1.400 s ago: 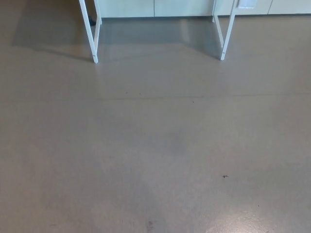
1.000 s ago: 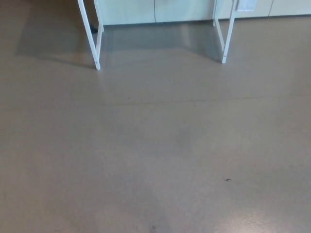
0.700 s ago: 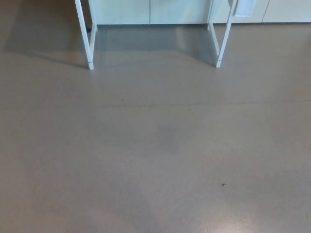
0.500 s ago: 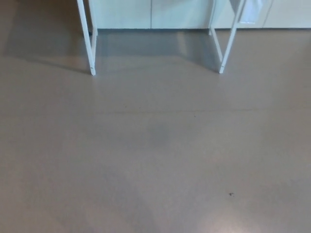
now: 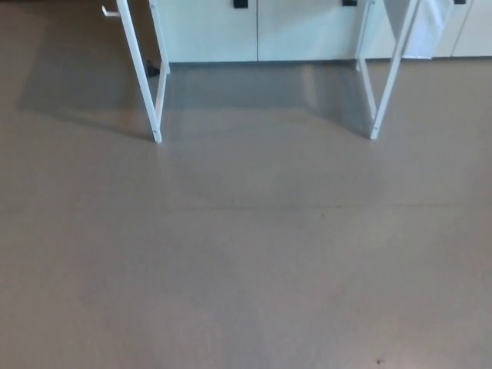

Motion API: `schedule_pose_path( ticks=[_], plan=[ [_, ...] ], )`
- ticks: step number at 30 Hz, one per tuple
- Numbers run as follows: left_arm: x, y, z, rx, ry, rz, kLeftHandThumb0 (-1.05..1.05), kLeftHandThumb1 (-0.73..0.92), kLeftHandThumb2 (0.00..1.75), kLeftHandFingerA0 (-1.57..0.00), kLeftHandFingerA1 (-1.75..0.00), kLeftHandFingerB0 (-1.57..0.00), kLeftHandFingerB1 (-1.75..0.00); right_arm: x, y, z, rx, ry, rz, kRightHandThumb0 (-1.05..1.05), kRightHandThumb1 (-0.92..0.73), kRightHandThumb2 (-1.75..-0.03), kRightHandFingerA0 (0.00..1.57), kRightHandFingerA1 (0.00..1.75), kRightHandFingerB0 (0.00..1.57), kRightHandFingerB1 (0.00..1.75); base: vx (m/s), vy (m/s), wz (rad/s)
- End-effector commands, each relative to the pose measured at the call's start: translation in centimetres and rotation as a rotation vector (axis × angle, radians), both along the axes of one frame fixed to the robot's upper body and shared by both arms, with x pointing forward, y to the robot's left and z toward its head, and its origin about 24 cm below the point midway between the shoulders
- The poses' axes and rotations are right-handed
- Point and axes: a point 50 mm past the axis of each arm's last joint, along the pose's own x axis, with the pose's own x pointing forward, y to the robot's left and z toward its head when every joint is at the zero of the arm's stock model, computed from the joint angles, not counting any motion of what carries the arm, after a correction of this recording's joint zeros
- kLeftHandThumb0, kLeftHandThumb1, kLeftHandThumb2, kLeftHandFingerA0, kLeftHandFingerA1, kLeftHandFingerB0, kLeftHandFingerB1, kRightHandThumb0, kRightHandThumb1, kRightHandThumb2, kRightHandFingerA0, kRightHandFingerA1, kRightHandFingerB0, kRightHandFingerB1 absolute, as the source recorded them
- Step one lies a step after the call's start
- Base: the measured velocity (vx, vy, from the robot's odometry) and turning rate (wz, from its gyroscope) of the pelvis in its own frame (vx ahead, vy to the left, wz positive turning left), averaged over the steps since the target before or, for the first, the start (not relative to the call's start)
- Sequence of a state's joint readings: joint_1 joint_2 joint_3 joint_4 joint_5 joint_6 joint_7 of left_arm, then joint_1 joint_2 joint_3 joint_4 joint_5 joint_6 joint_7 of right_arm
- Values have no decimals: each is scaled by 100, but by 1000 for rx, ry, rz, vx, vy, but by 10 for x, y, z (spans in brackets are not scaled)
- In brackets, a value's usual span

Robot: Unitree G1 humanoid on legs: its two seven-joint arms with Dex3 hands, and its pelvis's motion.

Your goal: The robot walks towards a desk on which an air pump is kept in the middle. It lifts it up and holds it with its left hand and uses its right hand to compress it by pushing its handle inwards.

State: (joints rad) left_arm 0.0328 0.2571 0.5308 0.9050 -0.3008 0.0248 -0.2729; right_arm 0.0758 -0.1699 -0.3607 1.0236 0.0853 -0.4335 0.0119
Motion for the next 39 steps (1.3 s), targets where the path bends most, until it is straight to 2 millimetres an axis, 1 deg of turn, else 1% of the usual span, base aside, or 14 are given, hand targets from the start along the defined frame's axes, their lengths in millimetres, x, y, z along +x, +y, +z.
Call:
schedule_pose_path(
  ticks=[1,6,8,12,13,17,24,26,28,30,32,33,34,39],
  plan=[
    [-2,6,4,17,-12,8,-14,68,63,-44,-48,-39,-41,-4,-2,0,-20,0,-13,-21,-67,-60,64,45,51,40,269,-86,-2],
    [-4,6,2,51,11,13,-13,65,62,-53,-51,-46,-43,-7,-2,-1,-17,-3,-20,-21,-67,-60,65,46,51,41,316,-29,-15],
    [-4,6,3,52,12,10,-14,66,63,-48,-50,-42,-43,-8,-2,-1,-15,-3,-19,-21,-67,-60,64,46,50,41,342,94,-18],
    [-3,6,3,39,2,-2,-15,66,64,-48,-51,-41,-43,-9,-1,-2,-21,1,-13,-21,-68,-60,63,46,50,40,493,203,-35],
    [-4,6,4,47,3,-7,-11,68,59,-52,-50,-43,-41,-10,-1,-3,-20,5,-17,-21,-68,-60,63,45,49,40,547,232,-3],
    [-5,7,3,32,-1,-5,-14,67,63,-47,-50,-40,-43,-13,0,-3,-19,5,-17,-22,-68,-60,62,45,49,40,497,202,6],
    [-4,7,4,34,-1,-24,-10,72,61,-49,-50,-40,-41,-16,1,-3,-8,-4,-21,-22,-66,-59,63,45,48,40,411,-20,20],
    [-9,7,2,32,14,-21,-9,72,61,-49,-50,-40,-41,-23,1,-6,-8,12,-23,-21,-66,-60,63,45,48,40,601,-105,-5],
    [-21,6,-3,27,51,1,-13,67,63,-49,-50,-43,-43,-39,-1,-8,6,33,-45,-19,-67,-60,62,46,49,40,547,-140,33],
    [-34,2,-8,23,79,-35,-13,69,64,-44,-50,-37,-42,-57,-2,-11,14,64,-66,-26,-62,-59,69,46,52,41,539,-140,4],
    [-38,1,-9,20,82,-53,-13,69,64,-44,-50,-37,-42,-62,-3,-11,19,73,-68,-26,-62,-59,69,46,52,41,530,-129,0],
    [-41,0,-9,33,91,-68,-14,66,59,-51,-48,-39,-39,-67,-3,-11,11,83,-67,-28,-61,-58,72,47,54,41,370,-58,-10],
    [-41,0,-9,33,91,-68,-14,66,59,-51,-48,-39,-39,-67,-3,-11,11,83,-67,-28,-61,-58,72,47,54,41,417,-8,-13],
    [-49,-3,-11,59,100,-98,-14,62,58,-54,-47,-40,-39,-78,-4,-14,32,104,-86,-25,-60,-58,66,47,51,41,414,46,-24]
  ],
)
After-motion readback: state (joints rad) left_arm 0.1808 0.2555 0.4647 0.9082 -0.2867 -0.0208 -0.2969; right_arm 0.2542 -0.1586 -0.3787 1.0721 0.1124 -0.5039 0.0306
